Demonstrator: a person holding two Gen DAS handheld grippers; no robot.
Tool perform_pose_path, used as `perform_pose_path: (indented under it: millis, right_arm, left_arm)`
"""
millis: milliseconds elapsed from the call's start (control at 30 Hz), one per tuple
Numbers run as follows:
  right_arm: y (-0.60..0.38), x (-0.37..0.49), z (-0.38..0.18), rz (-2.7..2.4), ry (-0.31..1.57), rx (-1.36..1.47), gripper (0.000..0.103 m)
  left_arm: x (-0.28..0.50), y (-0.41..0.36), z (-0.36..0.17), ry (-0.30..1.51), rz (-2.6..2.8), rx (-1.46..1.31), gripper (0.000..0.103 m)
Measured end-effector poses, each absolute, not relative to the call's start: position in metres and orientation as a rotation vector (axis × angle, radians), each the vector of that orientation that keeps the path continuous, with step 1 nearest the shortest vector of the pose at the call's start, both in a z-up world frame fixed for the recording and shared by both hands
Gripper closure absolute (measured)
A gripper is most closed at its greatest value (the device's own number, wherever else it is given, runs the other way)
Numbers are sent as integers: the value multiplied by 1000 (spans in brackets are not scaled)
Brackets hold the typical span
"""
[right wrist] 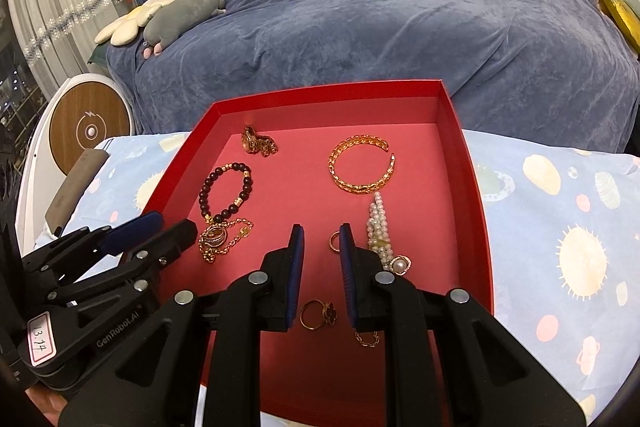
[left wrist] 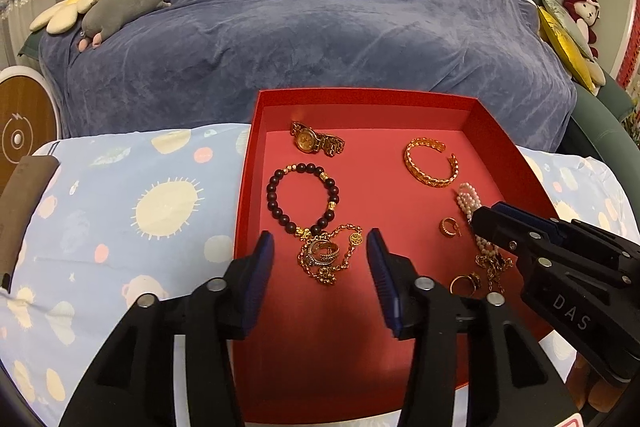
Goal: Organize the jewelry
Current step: 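Open both tools and withdraw them from the red box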
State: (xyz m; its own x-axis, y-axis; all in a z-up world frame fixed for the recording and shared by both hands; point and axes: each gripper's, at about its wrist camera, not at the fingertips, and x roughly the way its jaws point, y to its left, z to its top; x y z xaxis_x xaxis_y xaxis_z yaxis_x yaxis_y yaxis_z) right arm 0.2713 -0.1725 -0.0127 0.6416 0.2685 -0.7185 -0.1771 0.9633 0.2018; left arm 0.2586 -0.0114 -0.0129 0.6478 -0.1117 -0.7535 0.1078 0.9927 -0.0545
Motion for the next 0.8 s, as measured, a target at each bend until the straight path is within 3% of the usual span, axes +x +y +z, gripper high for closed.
perform_pose_path:
  millis: [100, 200, 433, 633, 800]
  right_arm:
    - [-175, 264, -6, 253, 827, 119, 84]
    - [-180, 255, 2, 241, 812, 116, 69]
    - [-192, 237, 18, 218, 795, 120, 64]
    - [-202, 212, 28, 201, 774, 125, 49]
    - [-213, 191, 31, 190, 773, 143, 43]
  left_arm:
    - [255, -14, -6, 847, -128, 5, 54]
    - [251, -13, -1, 842, -128, -2, 54]
    - [238, -9, 13, 832, -117, -5, 54]
    - [216, 6, 26, 814, -103, 4, 41]
    - [200, 23, 30, 811, -81, -41, 40]
